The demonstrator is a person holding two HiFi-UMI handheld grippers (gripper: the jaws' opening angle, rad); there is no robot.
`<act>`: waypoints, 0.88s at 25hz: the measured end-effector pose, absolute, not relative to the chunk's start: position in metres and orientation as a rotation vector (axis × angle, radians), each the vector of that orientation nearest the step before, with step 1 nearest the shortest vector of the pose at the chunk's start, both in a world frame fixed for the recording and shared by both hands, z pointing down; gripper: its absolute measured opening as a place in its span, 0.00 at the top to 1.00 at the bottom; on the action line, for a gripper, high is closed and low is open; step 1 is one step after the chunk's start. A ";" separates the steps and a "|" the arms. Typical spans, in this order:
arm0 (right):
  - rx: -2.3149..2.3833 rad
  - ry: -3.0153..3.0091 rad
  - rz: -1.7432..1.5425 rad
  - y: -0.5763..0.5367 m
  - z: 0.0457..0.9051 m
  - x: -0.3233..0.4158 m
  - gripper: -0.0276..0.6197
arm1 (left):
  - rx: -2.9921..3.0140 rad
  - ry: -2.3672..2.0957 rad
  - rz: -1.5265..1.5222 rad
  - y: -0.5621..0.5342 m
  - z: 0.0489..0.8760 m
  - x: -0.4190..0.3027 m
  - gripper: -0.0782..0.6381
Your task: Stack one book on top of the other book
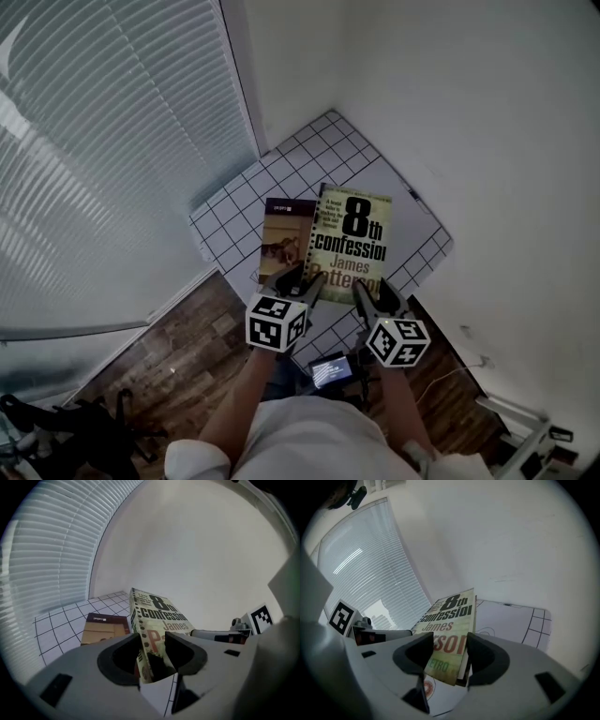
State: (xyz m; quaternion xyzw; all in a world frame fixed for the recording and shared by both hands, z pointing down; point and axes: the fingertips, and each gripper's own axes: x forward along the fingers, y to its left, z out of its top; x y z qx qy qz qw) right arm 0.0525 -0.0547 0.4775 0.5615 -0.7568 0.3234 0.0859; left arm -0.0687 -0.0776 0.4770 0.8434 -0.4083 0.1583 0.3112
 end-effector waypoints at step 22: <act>1.478 -2.284 0.992 -0.075 0.514 -0.052 0.60 | 2.094 -1.196 0.408 -0.081 0.513 -0.174 0.64</act>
